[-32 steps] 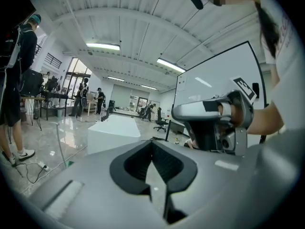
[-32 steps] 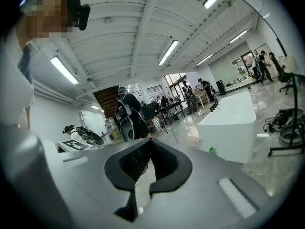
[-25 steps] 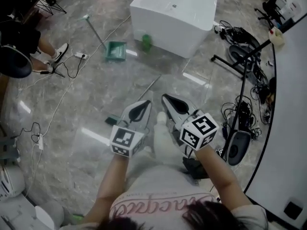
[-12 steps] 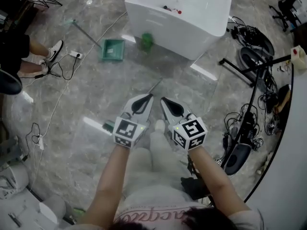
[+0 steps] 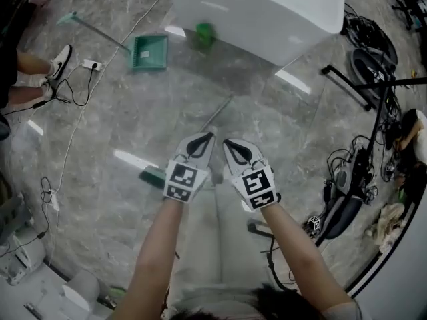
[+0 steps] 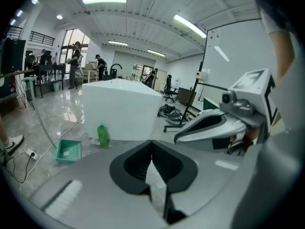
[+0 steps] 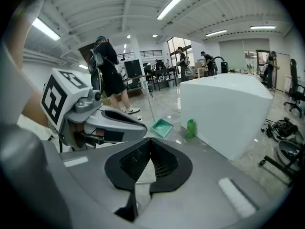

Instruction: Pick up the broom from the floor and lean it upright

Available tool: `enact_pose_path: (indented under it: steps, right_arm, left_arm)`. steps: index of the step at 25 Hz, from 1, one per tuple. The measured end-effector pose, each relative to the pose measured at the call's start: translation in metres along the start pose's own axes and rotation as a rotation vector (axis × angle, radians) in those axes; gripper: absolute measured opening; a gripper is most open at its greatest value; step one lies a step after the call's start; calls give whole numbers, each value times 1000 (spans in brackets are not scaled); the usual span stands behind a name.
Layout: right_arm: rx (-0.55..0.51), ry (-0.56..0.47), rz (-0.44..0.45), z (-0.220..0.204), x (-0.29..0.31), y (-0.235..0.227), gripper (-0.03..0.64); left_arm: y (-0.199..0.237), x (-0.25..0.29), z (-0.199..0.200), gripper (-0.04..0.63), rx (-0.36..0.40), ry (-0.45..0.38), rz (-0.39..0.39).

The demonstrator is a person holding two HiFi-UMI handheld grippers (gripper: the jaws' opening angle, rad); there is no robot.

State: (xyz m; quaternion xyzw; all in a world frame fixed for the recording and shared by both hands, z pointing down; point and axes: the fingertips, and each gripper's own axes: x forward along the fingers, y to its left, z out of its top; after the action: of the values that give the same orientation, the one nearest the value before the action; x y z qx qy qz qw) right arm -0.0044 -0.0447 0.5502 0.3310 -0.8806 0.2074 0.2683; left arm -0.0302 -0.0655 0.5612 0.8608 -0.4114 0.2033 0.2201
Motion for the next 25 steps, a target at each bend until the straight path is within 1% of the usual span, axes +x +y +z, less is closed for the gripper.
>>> enact_pose_path:
  steps: [3, 6, 9, 12, 14, 17, 19, 22, 25]
  right_arm:
    - [-50, 51, 38, -40, 38, 12, 2]
    - [-69, 93, 56, -81, 74, 18, 2]
    - [-35, 132, 45, -121, 105, 16, 2]
    - [15, 170, 34, -162, 130, 8, 2]
    - [29, 197, 25, -187, 144, 1, 2]
    - [44, 235, 20, -223, 163, -8, 2]
    - [40, 255, 15, -244, 175, -16, 2]
    - [0, 267, 16, -271, 191, -25, 2]
    - [-50, 299, 42, -293, 208, -27, 2]
  left_arm:
    - [14, 27, -48, 8, -3, 53, -11]
    - [26, 54, -98, 17, 3, 114, -28]
    - [40, 74, -145, 36, 16, 169, -17]
    - [57, 92, -192, 82, -5, 232, 12]
    - [68, 104, -227, 91, -8, 283, 31]
    - [80, 119, -280, 98, 13, 380, 33]
    - [86, 129, -308, 105, 25, 439, 35]
    - [91, 144, -342, 111, 52, 511, 29]
    - [96, 157, -369, 124, 92, 569, 16]
